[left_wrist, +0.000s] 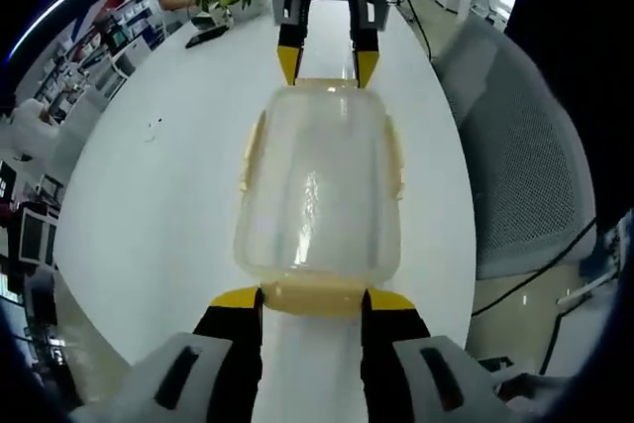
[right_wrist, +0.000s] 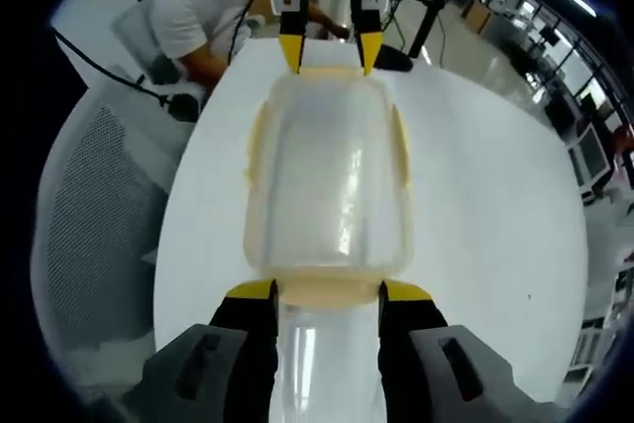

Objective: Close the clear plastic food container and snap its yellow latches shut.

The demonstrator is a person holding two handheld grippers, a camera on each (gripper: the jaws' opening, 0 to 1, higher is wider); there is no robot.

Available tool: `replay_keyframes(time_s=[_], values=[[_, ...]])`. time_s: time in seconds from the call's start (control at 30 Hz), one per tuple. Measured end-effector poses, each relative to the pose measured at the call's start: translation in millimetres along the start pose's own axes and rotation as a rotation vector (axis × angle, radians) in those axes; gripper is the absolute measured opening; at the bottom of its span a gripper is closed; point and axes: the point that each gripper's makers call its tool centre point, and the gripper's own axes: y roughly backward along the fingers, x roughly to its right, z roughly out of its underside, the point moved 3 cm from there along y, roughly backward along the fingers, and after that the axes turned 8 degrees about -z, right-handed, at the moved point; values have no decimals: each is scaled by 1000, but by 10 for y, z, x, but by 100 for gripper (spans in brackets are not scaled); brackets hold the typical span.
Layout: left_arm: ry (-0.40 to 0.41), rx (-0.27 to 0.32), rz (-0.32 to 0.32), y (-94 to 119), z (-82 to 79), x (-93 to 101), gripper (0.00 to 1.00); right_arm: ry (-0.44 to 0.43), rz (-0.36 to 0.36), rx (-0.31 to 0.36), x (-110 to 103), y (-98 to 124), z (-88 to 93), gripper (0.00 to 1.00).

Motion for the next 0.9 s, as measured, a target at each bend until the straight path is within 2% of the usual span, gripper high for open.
replay_keyframes(time_s=[0.9], values=[[-25, 48, 6, -160, -668, -57, 32, -25, 9, -24, -12, 369, 580, 36]])
